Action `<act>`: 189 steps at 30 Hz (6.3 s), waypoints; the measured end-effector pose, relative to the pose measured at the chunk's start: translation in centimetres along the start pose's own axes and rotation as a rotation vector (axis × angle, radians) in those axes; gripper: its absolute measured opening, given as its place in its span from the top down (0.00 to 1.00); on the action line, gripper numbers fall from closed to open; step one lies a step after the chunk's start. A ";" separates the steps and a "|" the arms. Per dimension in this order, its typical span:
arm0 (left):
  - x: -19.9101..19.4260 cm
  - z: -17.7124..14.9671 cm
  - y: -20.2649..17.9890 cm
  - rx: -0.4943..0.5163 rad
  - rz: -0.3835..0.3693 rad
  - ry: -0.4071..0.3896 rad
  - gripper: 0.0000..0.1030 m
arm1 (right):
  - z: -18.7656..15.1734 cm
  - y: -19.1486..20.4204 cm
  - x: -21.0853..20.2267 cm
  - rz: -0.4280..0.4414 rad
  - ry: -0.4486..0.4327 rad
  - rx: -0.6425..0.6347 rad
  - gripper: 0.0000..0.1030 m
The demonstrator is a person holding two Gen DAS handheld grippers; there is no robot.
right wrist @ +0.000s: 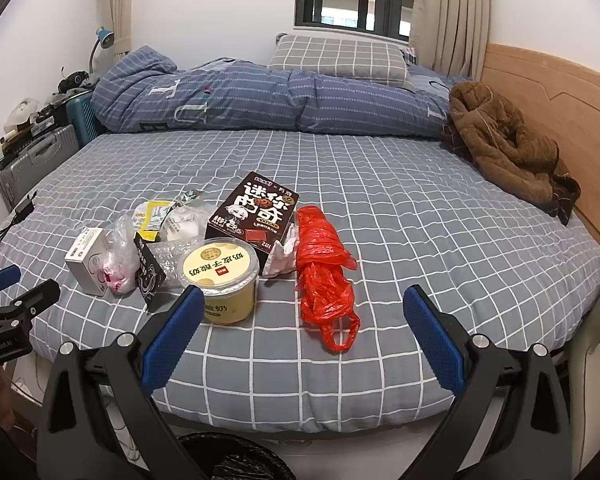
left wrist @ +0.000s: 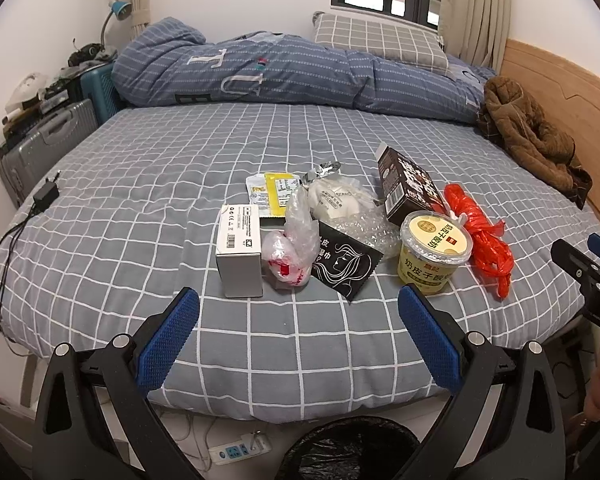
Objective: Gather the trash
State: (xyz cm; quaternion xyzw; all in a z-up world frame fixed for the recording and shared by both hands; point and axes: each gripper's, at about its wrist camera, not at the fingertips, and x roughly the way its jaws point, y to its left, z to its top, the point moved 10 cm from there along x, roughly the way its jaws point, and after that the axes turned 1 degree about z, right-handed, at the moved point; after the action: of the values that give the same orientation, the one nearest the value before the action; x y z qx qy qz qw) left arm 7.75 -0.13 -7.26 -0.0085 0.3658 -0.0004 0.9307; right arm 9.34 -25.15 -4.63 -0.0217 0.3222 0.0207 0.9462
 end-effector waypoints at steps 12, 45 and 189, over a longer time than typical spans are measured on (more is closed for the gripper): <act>-0.4 0.3 0.4 -0.007 0.005 -0.012 0.06 | 0.3 0.3 -0.5 0.009 -0.004 0.000 0.07; -0.5 0.3 0.4 -0.008 0.004 -0.008 0.06 | 0.2 0.5 -0.5 0.013 -0.008 0.003 0.07; -0.5 -8.0 1.4 -0.016 -0.020 0.168 0.62 | -5.2 7.7 -2.7 0.105 0.046 -0.012 0.30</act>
State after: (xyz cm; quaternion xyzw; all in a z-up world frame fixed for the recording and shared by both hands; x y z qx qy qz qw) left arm 1.93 1.19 -12.81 -0.0193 0.4427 -0.0074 0.8964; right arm 3.65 -17.86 -7.34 -0.0110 0.3445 0.0719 0.9359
